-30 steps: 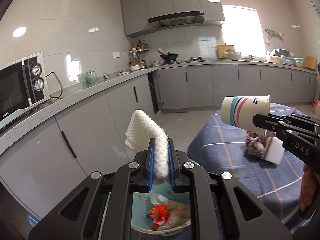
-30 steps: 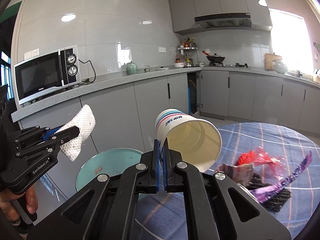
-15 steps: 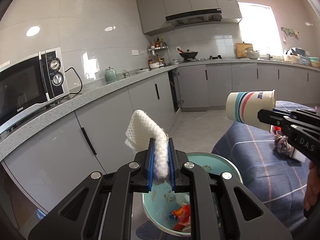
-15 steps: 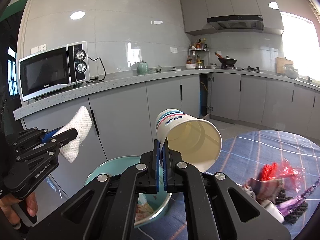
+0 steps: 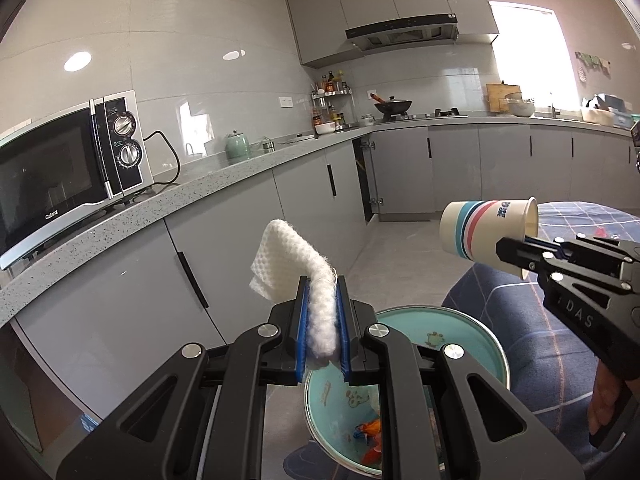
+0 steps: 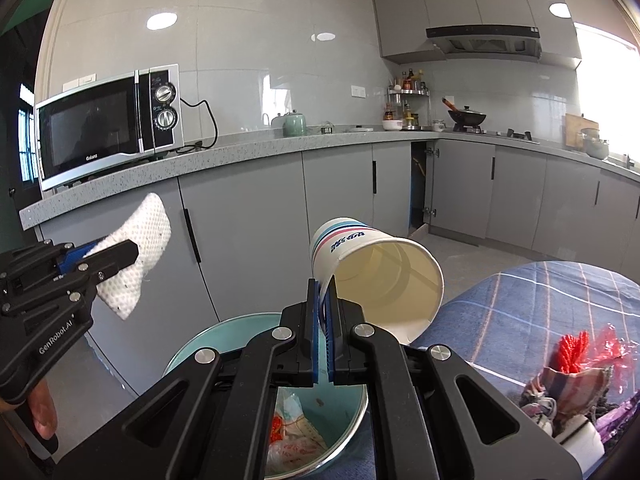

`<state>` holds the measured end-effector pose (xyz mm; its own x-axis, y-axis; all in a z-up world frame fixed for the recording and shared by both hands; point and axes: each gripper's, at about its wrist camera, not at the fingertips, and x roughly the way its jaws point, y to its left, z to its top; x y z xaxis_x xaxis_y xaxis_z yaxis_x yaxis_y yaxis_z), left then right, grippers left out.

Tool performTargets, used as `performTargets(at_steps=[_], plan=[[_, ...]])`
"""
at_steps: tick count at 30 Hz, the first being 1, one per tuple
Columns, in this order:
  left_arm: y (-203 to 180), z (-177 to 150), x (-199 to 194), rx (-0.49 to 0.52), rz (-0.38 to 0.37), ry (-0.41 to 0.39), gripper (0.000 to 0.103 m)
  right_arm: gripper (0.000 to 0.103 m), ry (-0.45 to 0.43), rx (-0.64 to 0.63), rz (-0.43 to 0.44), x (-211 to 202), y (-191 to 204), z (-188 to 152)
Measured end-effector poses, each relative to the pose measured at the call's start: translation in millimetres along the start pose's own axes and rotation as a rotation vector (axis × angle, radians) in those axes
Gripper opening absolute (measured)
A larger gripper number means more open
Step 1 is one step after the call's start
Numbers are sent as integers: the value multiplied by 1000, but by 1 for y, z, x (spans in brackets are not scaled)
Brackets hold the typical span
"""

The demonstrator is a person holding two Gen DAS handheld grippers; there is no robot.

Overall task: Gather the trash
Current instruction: 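Carry the mesh scrubber and paper cup over the teal bin with both tools, then open both tools to drop the scrubber and cup into the teal bin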

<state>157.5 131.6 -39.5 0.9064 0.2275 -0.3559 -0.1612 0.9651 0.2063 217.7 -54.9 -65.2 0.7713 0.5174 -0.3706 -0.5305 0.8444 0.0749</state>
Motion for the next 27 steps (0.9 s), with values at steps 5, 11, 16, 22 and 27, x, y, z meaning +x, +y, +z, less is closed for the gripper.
performTargets(at_steps=[5,11,16,22,27], plan=[[-3,-1,4,8,26,11,13,4,11,-7,8,6,4,-2],[-5,-3,9,5,21,25,13,4,20,-13,14,10,8,-3],[-6,-2,13,4,10,28,13,4,26,-17,15,12,11,-3],[-5,-2,13,0,1,30,13,4,27,-21,17,14,12,-2],[-3,-2,14,-1,-11,28,13,4,29,-24,18,15,14,-1]])
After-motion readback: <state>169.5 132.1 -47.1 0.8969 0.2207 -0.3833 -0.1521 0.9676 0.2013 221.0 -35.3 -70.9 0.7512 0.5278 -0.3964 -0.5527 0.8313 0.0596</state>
